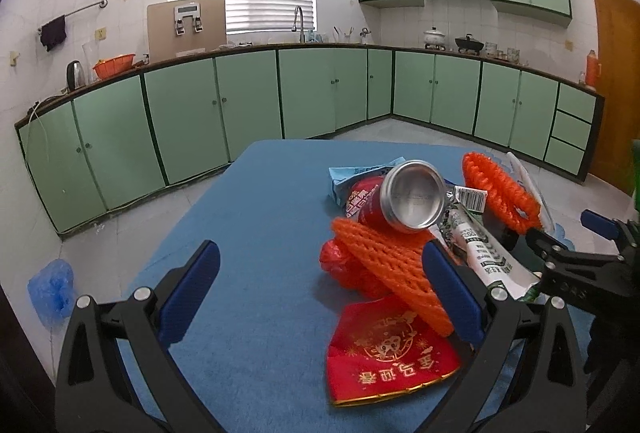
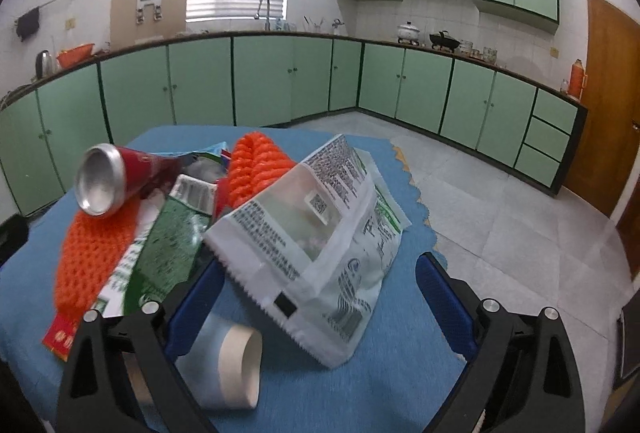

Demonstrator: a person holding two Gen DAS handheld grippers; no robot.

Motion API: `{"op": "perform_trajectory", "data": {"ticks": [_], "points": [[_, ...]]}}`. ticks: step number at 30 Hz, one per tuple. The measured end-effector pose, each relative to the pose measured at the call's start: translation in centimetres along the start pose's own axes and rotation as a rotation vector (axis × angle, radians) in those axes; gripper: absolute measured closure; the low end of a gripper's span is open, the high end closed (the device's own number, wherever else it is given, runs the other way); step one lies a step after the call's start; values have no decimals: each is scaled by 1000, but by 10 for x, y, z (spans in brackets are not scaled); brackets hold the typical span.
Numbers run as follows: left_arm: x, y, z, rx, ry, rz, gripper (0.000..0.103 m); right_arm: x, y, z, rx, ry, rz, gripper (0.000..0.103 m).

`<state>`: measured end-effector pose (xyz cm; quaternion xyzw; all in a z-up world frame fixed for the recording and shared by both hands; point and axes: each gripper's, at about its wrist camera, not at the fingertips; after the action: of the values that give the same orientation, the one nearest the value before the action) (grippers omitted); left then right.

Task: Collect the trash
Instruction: 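Reach the right gripper to the white-green plastic bag and grasp it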

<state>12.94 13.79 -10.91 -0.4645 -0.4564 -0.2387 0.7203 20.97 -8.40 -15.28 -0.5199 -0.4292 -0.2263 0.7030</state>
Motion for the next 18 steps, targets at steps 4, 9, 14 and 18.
{"op": "perform_trajectory", "data": {"ticks": [4,9,14,18], "points": [[-1,4,0,-5,-9,14,5,2,5,1,-3,-8,8,9],[0,5,-4,-15,-8,19,5,3,2,-10,55,30,17,26],[1,1,-11,-35,3,15,5,4,-8,-31,135,105,21,41],[1,-4,-22,-49,10,12,5,4,-21,-48,165,156,-5,48]]}}
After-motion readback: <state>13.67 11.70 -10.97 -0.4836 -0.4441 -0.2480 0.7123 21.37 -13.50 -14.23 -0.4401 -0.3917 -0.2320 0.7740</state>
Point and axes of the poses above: each gripper's, at about its wrist camera, not at the fingertips, and y roughly the way its jaws point, z to its left, x to its top, and after that the axes turned 14 degrees about x, right-handed
